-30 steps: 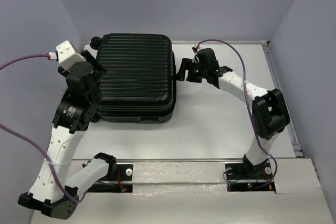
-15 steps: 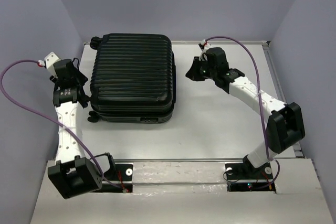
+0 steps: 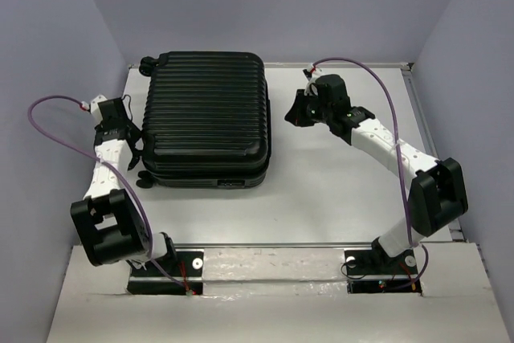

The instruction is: Pack the luggage

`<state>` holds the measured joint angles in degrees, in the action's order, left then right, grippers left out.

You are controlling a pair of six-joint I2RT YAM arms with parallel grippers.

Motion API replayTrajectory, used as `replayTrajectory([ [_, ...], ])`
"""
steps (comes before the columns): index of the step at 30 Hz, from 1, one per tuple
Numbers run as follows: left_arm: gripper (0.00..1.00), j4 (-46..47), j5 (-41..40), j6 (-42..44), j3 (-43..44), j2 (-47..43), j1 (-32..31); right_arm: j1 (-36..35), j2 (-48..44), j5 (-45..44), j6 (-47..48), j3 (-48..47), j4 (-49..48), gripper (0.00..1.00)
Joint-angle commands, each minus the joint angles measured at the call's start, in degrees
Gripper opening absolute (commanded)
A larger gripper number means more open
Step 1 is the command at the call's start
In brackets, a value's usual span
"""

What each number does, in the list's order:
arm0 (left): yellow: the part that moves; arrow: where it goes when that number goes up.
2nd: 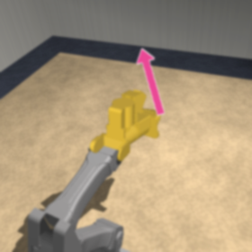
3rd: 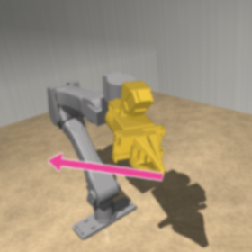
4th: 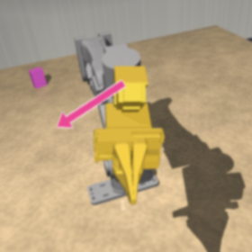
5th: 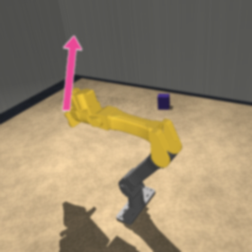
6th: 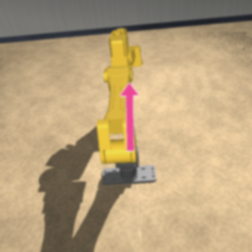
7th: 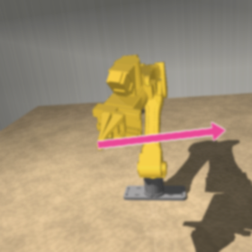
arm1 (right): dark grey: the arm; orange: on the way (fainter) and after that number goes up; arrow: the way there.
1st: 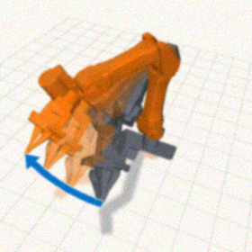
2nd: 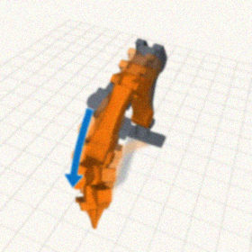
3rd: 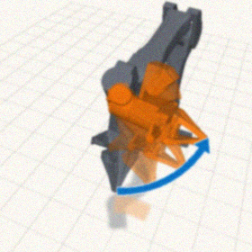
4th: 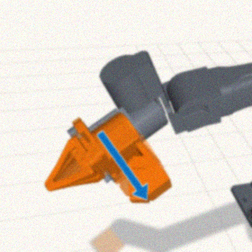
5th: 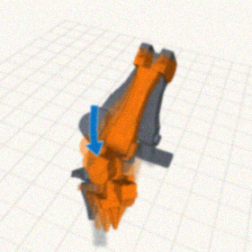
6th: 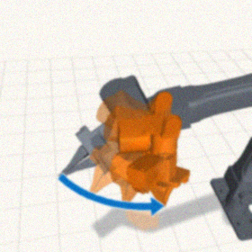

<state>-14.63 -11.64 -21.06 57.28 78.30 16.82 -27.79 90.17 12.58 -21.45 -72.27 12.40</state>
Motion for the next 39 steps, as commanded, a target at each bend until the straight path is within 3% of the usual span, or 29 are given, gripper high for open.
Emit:
replayTrajectory([
  [1,0.49,2.15,2.15,1.11,-4.01,-2.10,-6.52,0.11,-0.35,-0.36,1.41,-0.41,-1.15,0.10],
  [7,0.48,3.12,5.30,-0.64,-10.77,-6.30,-13.82,3.61,1.23,-1.51,2.56,0.29,-0.54,0.14],
  [13,0.47,1.98,8.38,-5.99,-14.99,-12.11,-26.64,6.26,5.98,1.21,4.84,-4.01,2.71,0.38],
  [15,0.47,2.50,8.56,-8.02,-17.01,-13.35,-32.36,6.87,7.21,2.45,5.02,-5.42,3.33,0.40],
  [23,0.47,4.87,5.40,-18.13,-20.01,-14.06,-51.35,7.49,15.82,6.84,4.58,-17.01,5.00,0.45],
  [29,0.47,6.11,1.54,-22.71,-18.08,-13.70,-62.94,8.10,23.20,7.72,6.33,-29.22,8.59,0.59],
  [33,0.48,5.23,-1.01,-20.61,-14.22,-14.49,-64.37,9.94,27.34,7.81,6.86,-39.68,14.13,0.70],
  [34,0.49,5.32,-1.97,-19.99,-12.64,-15.19,-64.37,9.95,26.99,7.81,6.86,-42.31,15.36,0.78],
  [36,0.54,5.84,-2.51,-17.97,-10.18,-15.37,-64.45,10.65,24.72,7.02,6.77,-44.26,16.24,0.88],
  [39,0.60,7.68,-0.85,-16.22,-7.80,-14.50,-64.46,11.36,20.50,5.36,6.95,-43.23,16.60,0.97],
])
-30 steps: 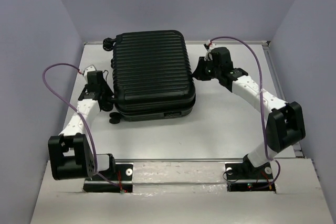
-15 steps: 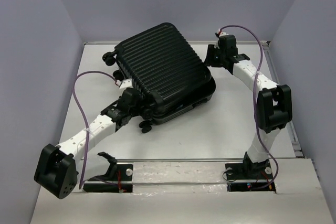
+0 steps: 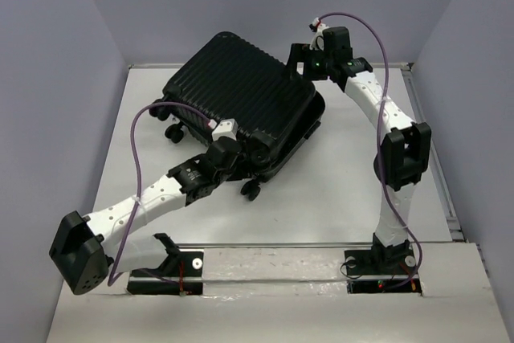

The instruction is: Pack the luggage

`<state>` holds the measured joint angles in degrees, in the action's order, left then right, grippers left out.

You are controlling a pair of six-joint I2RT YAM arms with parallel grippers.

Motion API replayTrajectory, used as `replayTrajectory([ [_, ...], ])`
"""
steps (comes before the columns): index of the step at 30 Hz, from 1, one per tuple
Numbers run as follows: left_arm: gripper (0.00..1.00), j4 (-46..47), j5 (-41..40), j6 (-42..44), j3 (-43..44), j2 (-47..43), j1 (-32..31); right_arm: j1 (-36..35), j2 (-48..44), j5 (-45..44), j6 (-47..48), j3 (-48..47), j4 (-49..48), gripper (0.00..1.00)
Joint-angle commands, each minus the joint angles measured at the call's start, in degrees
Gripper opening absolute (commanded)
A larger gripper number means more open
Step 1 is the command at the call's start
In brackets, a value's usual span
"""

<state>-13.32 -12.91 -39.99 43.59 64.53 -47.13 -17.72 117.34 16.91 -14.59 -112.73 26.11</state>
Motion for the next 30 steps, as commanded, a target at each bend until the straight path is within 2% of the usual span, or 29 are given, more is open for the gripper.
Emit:
replayTrajectory([
  [1,0.61,7.94,1.21,2.81,6.50,0.58,-0.50,1.28,-10.43,1.02,-0.26,0.11,2.81,0.98],
  [4,0.61,11.29,6.04,3.07,7.47,3.65,-0.59,0.76,-18.26,1.37,-1.67,9.15,-1.04,0.98],
  [5,0.61,12.87,7.44,3.07,7.73,4.45,-0.68,0.75,-24.72,1.46,-2.45,18.24,-5.41,0.98],
  [7,0.62,14.89,8.51,3.16,8.26,6.04,-0.85,0.14,-30.74,1.46,-2.90,26.38,-7.73,0.98],
  [8,0.62,16.21,9.38,3.25,8.70,7.35,-1.20,0.14,-36.16,1.29,-3.42,33.03,-8.17,0.98],
  [11,0.62,17.88,10.09,3.51,11.16,10.08,-2.70,-0.91,-44.71,0.94,-4.56,41.86,-9.06,0.98],
  [13,0.63,18.50,10.44,3.77,13.44,12.27,-3.57,-2.05,-53.76,0.76,-5.45,49.68,-8.97,0.97],
  [15,0.68,18.68,11.06,4.56,16.15,14.03,-4.37,-4.51,-61.65,-0.11,-7.64,56.26,-8.27,0.97],
  [16,0.68,18.68,10.89,4.83,17.13,14.04,-4.46,-5.48,-63.44,-0.29,-8.52,58.04,-8.01,0.97],
  [20,0.85,16.23,5.36,7.55,22.75,13.87,-3.93,-14.26,-67.85,-6.78,-11.77,65.76,-7.38,0.98],
  [23,0.91,14.47,7.28,7.20,25.22,12.81,-1.91,-20.68,-68.12,-13.99,-15.19,71.39,-9.75,0.99],
  [24,0.92,13.86,6.93,7.29,25.57,12.46,-1.91,-22.17,-68.38,-15.92,-15.90,72.98,-10.80,0.99],
  [25,0.93,13.41,6.84,7.38,25.40,11.59,-1.91,-24.71,-68.82,-21.51,-16.52,76.74,-13.95,0.99],
  [30,0.93,10.08,3.43,7.64,20.50,6.41,-1.65,-27.89,-64.72,-30.60,-23.10,85.37,-24.23,0.99],
])
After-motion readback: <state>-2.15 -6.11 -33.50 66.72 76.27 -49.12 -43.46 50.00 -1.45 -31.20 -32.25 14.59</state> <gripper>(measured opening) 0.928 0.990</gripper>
